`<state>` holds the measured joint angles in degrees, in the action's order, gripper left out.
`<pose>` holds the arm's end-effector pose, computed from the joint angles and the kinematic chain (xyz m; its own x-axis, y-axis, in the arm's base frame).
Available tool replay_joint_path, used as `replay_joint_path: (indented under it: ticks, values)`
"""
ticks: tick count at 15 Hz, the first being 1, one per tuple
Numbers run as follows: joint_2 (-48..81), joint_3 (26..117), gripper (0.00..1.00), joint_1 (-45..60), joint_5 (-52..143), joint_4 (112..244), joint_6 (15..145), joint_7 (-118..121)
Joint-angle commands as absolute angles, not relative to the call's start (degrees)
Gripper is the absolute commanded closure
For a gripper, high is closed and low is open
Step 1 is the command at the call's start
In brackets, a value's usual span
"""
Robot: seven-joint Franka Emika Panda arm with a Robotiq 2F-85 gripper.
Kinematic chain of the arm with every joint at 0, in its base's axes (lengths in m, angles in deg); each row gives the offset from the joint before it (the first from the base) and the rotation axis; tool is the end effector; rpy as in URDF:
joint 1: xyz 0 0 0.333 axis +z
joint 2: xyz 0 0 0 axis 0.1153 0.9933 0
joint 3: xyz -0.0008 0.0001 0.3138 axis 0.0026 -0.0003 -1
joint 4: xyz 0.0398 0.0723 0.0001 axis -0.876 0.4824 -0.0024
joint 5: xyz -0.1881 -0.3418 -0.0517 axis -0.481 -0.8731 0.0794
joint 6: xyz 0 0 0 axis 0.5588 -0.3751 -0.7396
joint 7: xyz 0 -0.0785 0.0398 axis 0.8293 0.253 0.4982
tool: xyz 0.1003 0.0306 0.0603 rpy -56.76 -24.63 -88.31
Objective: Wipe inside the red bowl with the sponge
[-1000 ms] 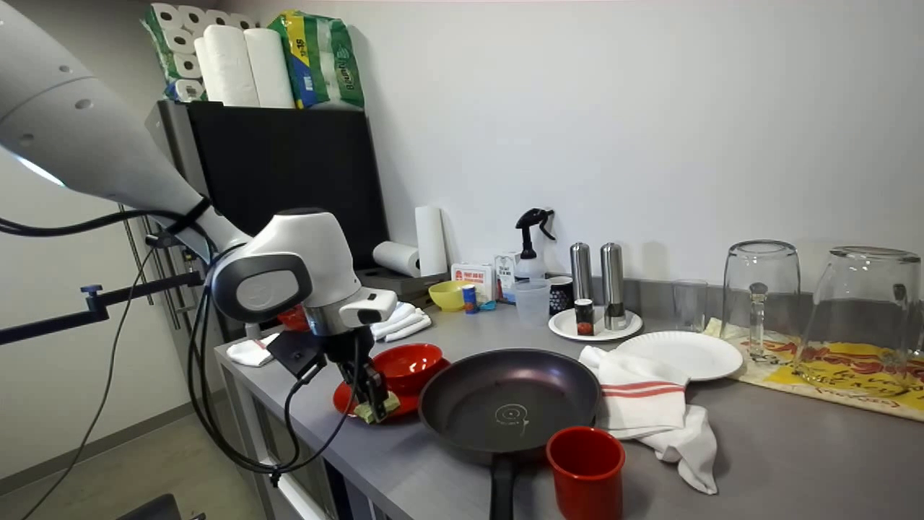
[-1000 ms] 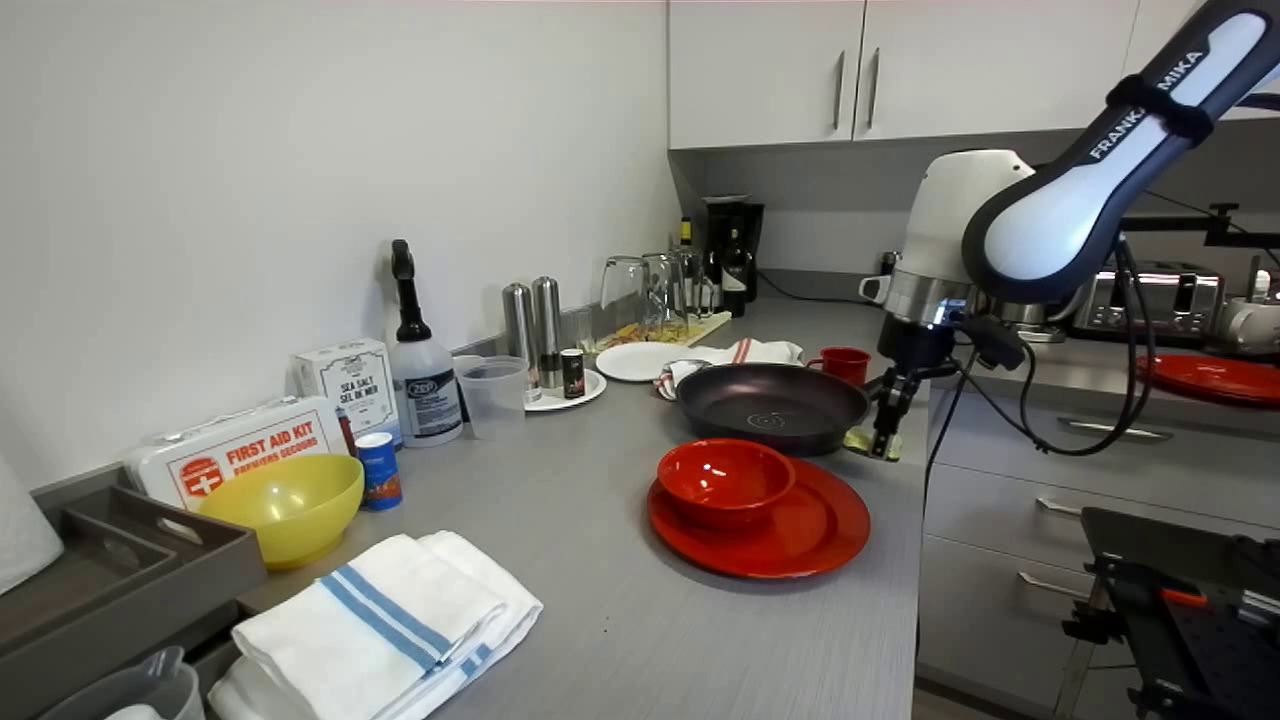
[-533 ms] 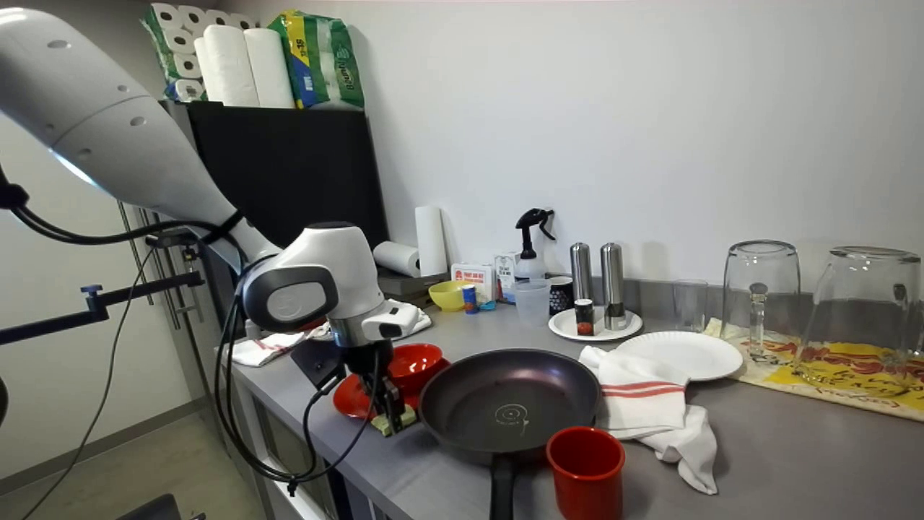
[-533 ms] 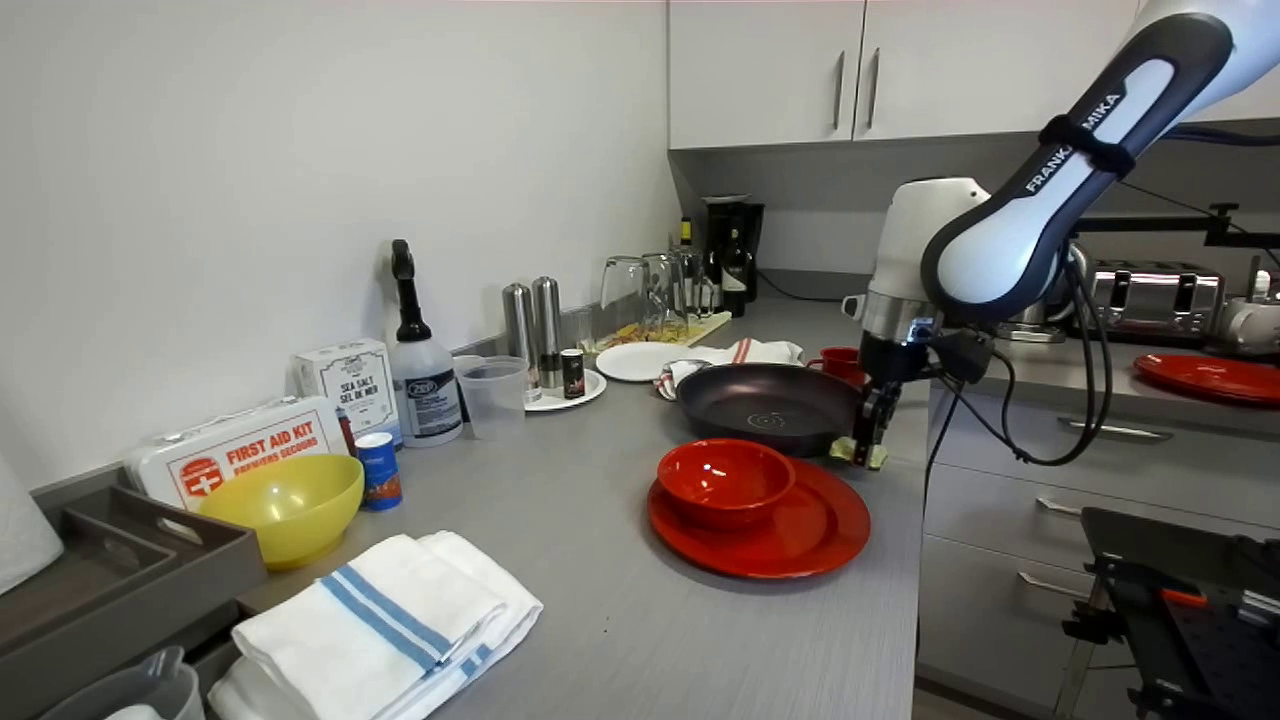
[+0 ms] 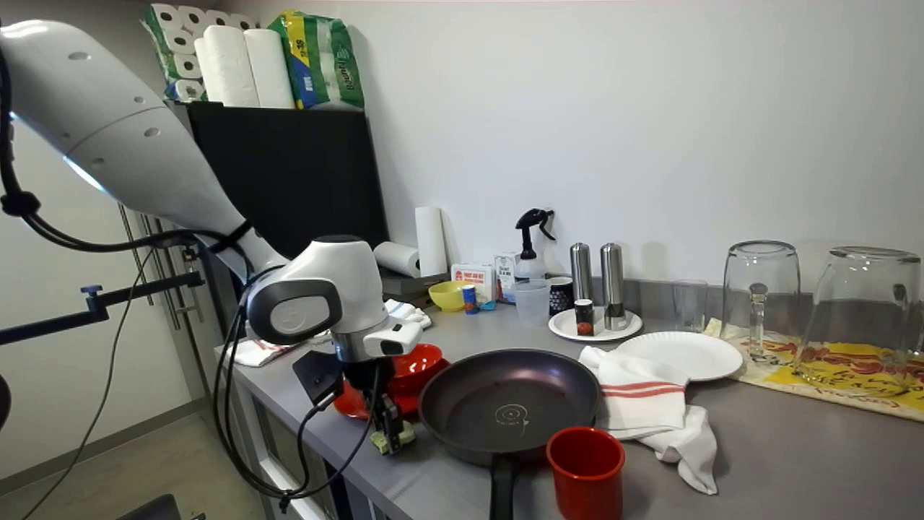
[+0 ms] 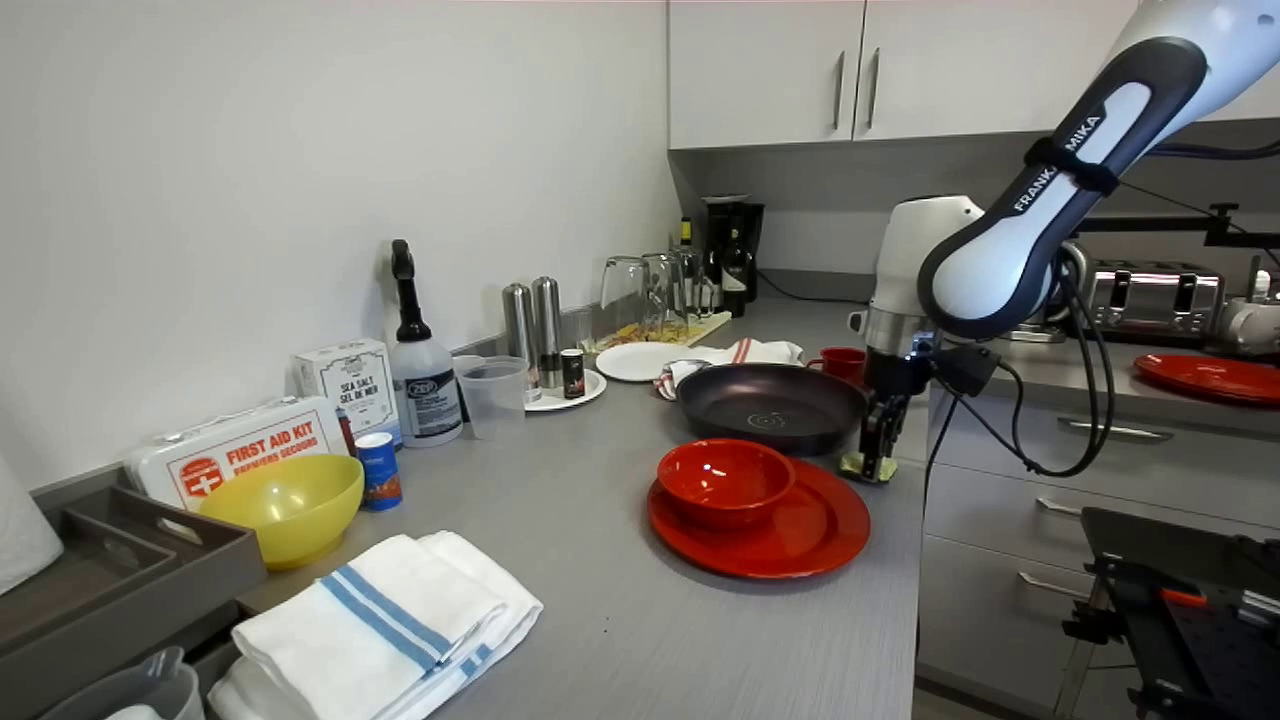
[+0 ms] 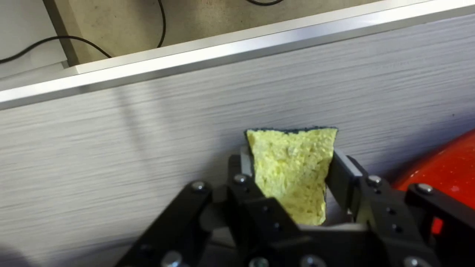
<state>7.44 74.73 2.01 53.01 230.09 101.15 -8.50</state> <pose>0.4606 -0.0982 0.2182 0.9820 -0.1768 0.0671 -0.1759 -0.9842 -0.0189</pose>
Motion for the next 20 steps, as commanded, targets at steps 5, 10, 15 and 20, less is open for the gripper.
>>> replay_joint_path:
  ticks: [5, 10, 15, 20]
  values:
    - [8.24, 73.63, 0.59, 1.16, 53.47, 229.83, 100.32, -7.63]
    - [8.21, 73.66, 0.09, 1.02, 53.45, 229.92, 100.11, -7.65]
    - [2.69, 72.99, 0.00, 0.99, 54.07, 231.21, 96.75, -9.38]
    - [-7.63, 73.34, 0.00, 1.50, 50.54, 231.15, 84.20, -8.33]
